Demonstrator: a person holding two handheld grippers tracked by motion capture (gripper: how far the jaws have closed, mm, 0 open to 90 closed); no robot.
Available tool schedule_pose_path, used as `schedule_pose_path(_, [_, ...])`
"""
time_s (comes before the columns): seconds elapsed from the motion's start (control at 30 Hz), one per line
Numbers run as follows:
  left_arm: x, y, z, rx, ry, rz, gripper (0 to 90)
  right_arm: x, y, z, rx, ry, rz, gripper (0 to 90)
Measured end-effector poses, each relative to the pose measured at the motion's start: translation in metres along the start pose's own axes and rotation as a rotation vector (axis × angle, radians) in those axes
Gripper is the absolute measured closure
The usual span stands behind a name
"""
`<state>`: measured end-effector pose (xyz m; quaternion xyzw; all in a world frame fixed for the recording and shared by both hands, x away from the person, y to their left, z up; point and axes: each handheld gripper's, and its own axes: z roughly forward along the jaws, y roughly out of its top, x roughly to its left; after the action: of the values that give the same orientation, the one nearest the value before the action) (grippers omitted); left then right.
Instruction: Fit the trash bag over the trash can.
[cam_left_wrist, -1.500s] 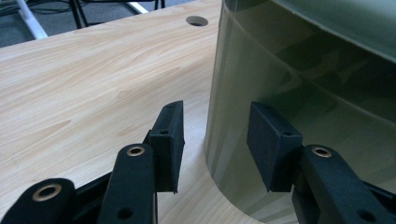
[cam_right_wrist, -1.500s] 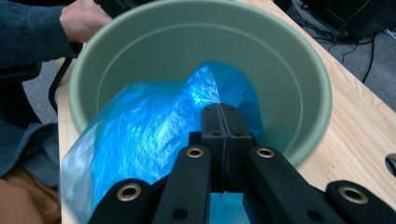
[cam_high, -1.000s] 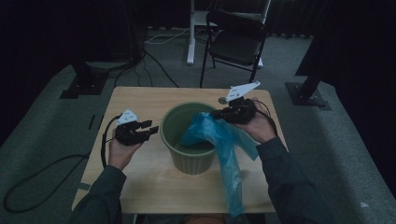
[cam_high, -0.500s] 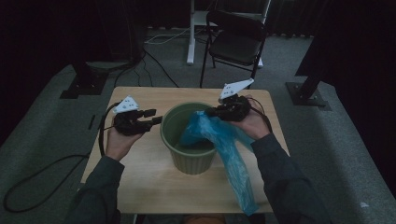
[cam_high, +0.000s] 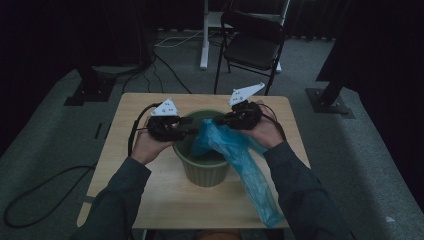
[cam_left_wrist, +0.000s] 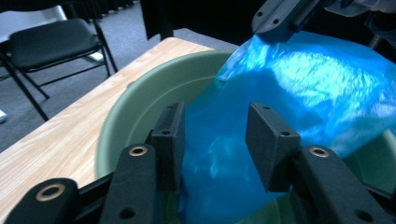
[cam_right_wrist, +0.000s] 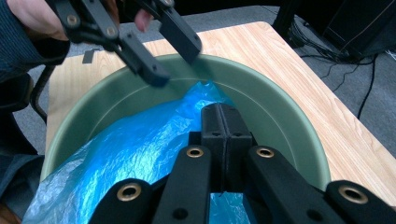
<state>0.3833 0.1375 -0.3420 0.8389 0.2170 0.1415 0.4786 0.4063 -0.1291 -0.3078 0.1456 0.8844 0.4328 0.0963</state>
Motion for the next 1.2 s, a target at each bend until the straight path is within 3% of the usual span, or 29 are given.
schedule_pose_path(0.2, [-0.005, 0.009, 0.015, 0.014, -0.017, 0.030, 52.2, 0.004, 0.003, 0.003, 0.002, 0.025, -0.016, 90.0])
schedule_pose_path(0.23, [-0.009, 0.011, 0.019, 0.018, -0.015, 0.055, 59.6, 0.005, 0.004, 0.004, 0.001, 0.026, -0.021, 90.0])
schedule_pose_path(0.33, [-0.012, 0.011, 0.022, 0.022, -0.020, 0.080, 82.6, 0.006, 0.005, 0.004, 0.004, 0.027, -0.024, 90.0])
schedule_pose_path(0.4, [-0.014, 0.011, 0.022, 0.027, -0.008, 0.090, 88.8, 0.006, 0.005, 0.003, 0.007, 0.022, -0.026, 89.9])
schedule_pose_path(0.57, [-0.009, 0.003, 0.017, 0.035, 0.039, 0.069, 89.3, 0.005, 0.001, -0.007, -0.010, 0.000, -0.020, 85.7])
schedule_pose_path(0.7, [0.000, -0.006, 0.009, 0.024, 0.074, 0.030, 89.1, 0.007, -0.008, -0.023, -0.015, -0.012, -0.011, 74.5])
schedule_pose_path(0.87, [0.003, -0.010, 0.005, 0.013, 0.087, 0.016, 89.0, 0.009, -0.020, -0.032, -0.006, -0.020, 0.003, 67.0])
schedule_pose_path(1.0, [0.005, -0.012, 0.002, 0.014, 0.099, 0.006, 88.9, 0.006, -0.036, -0.041, -0.006, -0.015, 0.042, 56.8])
schedule_pose_path(1.1, [0.008, -0.013, 0.002, 0.014, 0.110, -0.005, 88.7, 0.011, -0.044, -0.044, -0.002, 0.010, 0.041, 53.4])
schedule_pose_path(1.2, [0.008, -0.013, 0.002, 0.015, 0.111, -0.007, 88.3, 0.016, -0.047, -0.046, 0.017, -0.004, 0.018, 51.5])
